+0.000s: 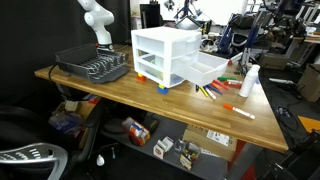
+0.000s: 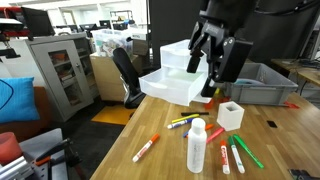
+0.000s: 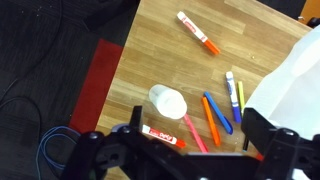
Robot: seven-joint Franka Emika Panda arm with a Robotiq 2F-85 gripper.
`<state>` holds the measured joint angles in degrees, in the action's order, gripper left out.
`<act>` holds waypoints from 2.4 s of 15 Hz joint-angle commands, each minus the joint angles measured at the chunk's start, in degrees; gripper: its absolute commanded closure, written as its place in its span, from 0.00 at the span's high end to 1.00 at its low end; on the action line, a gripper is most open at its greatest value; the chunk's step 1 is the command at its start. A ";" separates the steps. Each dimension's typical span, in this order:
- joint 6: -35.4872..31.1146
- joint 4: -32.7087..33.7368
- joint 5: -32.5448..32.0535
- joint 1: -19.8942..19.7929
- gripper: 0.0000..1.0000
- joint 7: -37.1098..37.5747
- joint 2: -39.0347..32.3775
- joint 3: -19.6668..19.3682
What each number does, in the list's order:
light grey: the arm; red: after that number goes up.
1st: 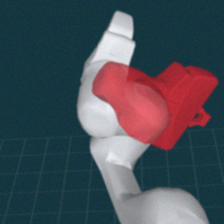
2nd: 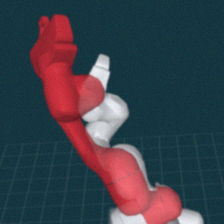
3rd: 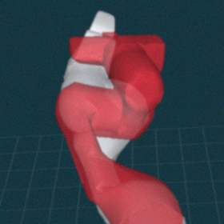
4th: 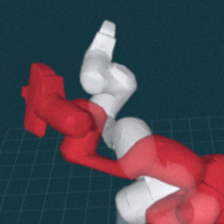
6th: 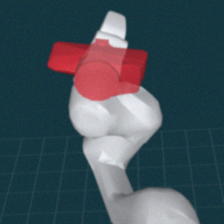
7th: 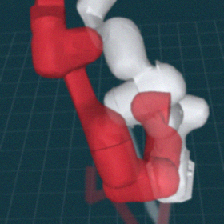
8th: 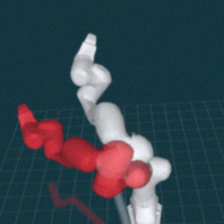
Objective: Remove the lid from the spray bottle and put it on the table
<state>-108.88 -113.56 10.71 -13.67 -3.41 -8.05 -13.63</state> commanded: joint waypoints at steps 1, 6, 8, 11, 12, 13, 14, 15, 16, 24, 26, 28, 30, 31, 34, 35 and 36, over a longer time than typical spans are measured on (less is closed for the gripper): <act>0.36 0.65 0.44 -0.42 1.00 -0.51 -1.02 0.44; -0.12 -0.40 -0.09 0.13 1.00 -0.85 0.37 0.95; 0.87 0.07 0.38 0.25 1.00 -1.37 -0.04 1.41; 0.70 0.20 0.01 0.39 1.00 -0.24 -0.60 1.64; 0.76 0.21 0.01 0.37 1.00 -0.28 -1.04 1.66; 0.76 0.26 0.01 0.33 1.00 -0.32 -1.46 1.67; 0.76 0.30 0.00 0.29 1.00 -0.34 -1.68 1.65; 0.77 0.37 0.00 0.29 1.00 -0.34 -1.69 1.66; 0.82 0.50 0.01 0.29 1.00 -0.34 -1.68 1.66; -1.04 0.44 -1.07 -0.05 1.00 3.17 -1.83 0.55; -0.50 0.98 -0.44 -0.31 1.00 2.58 -2.48 0.56; -0.38 1.05 -0.31 -0.37 1.00 2.52 -2.57 0.53; -0.12 1.05 -0.21 -0.43 1.00 2.19 -2.50 0.58; 0.26 1.30 -0.18 -0.41 1.00 2.08 -2.89 0.65; -0.24 0.59 -0.57 -0.25 1.00 2.37 -2.11 0.66; -0.24 0.59 -0.57 -0.26 1.00 2.37 -2.18 0.66; -0.24 0.59 -0.57 -0.26 1.00 2.37 -2.19 0.66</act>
<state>-109.32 -113.17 10.22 -13.59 -1.06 -10.20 -13.26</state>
